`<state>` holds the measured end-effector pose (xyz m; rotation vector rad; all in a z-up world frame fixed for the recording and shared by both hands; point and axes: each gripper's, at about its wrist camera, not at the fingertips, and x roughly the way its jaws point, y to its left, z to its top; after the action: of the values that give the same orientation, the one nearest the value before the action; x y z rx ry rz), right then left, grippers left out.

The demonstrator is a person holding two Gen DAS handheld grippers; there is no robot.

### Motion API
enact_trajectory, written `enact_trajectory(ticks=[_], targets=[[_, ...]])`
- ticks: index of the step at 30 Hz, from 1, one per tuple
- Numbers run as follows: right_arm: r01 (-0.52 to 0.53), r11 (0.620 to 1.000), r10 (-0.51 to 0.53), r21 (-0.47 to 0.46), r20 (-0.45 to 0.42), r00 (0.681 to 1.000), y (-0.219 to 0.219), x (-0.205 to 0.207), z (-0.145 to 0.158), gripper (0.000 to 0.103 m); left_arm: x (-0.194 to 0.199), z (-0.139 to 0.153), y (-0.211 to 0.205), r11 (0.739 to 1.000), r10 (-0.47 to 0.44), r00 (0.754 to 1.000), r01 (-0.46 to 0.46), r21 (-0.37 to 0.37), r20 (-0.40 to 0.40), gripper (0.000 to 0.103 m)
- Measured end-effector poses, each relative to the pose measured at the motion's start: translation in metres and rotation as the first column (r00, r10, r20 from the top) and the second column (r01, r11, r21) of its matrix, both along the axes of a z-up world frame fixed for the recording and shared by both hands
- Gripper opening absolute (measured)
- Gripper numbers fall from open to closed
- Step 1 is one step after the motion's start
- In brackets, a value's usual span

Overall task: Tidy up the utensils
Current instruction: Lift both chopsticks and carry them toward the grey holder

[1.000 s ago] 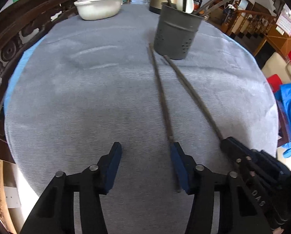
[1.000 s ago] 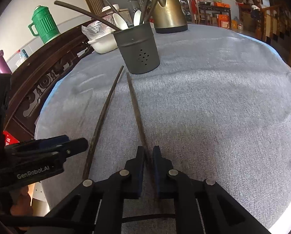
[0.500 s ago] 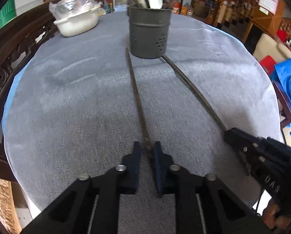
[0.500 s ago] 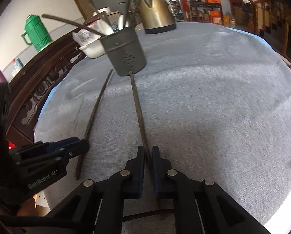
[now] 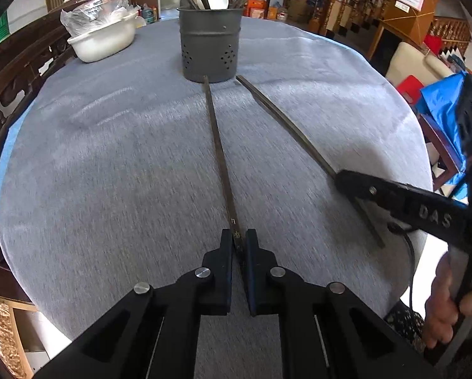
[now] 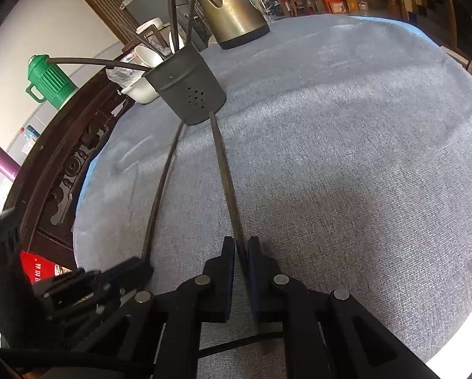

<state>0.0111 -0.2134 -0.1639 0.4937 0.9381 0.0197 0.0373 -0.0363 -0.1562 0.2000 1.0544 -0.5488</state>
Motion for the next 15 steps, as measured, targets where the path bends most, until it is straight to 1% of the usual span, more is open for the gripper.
enact_trajectory(ticks=[5,7,9,10,11,12,15], targets=[[-0.001,1.0,0.001,0.025,-0.002,1.0,-0.002,0.001,0.0,0.013,0.005,0.003,0.003,1.0,0.009,1.0,-0.009,-0.007,-0.017,0.009],[-0.006,0.999,0.006,0.039,-0.007,1.0,-0.004,0.001,0.001,0.014,0.008,0.008,0.005,1.0,0.014,1.0,-0.015,-0.026,-0.013,0.009],[-0.003,0.999,0.003,0.036,-0.009,1.0,-0.008,0.002,0.002,0.019,0.012,0.016,0.007,0.999,0.011,1.0,-0.011,-0.044,0.004,0.01],[0.007,0.999,-0.006,0.035,-0.007,1.0,-0.011,0.002,0.003,0.024,0.014,0.018,0.007,0.999,0.011,1.0,-0.011,-0.046,0.011,0.011],[0.019,0.999,-0.018,0.041,-0.003,1.0,-0.014,0.002,0.005,0.026,0.018,0.021,0.007,0.999,0.015,1.0,-0.014,-0.047,0.021,0.012],[0.028,0.998,-0.029,0.053,0.013,1.0,-0.019,0.003,0.008,0.026,0.022,0.023,0.007,0.999,0.02,0.999,-0.019,-0.049,0.027,0.013],[0.035,0.999,-0.036,0.034,0.043,0.998,-0.025,0.01,0.015,0.026,0.039,0.024,0.006,0.998,0.039,0.999,-0.038,-0.057,0.025,0.013]])
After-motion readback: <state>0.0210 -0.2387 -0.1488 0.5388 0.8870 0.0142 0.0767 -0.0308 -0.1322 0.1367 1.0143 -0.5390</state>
